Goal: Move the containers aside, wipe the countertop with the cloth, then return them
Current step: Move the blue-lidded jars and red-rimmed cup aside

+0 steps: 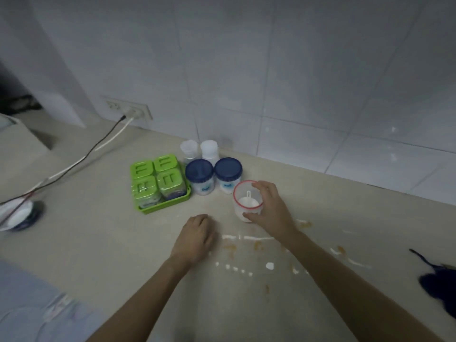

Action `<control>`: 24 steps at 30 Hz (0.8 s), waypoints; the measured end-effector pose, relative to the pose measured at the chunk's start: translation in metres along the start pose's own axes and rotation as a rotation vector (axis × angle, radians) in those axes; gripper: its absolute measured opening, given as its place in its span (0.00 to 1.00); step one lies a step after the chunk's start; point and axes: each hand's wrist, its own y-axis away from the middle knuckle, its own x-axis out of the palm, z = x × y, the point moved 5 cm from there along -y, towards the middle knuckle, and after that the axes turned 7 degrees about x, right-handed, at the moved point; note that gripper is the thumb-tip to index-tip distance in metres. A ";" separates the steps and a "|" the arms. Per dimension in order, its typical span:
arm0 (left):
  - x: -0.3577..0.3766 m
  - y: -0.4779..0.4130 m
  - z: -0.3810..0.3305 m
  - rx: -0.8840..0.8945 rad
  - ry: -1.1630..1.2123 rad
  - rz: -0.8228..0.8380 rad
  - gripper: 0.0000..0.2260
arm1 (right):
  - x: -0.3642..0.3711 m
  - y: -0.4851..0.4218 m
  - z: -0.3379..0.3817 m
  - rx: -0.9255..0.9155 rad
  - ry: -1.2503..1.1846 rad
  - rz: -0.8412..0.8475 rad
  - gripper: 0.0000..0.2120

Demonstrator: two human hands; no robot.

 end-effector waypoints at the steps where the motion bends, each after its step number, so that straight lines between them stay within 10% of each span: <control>1: -0.001 0.005 0.013 -0.005 0.000 0.004 0.26 | 0.014 -0.004 0.010 -0.005 -0.010 0.015 0.37; 24: 0.009 0.042 0.046 0.185 0.162 -0.169 0.18 | 0.099 0.000 0.049 0.076 0.014 -0.014 0.36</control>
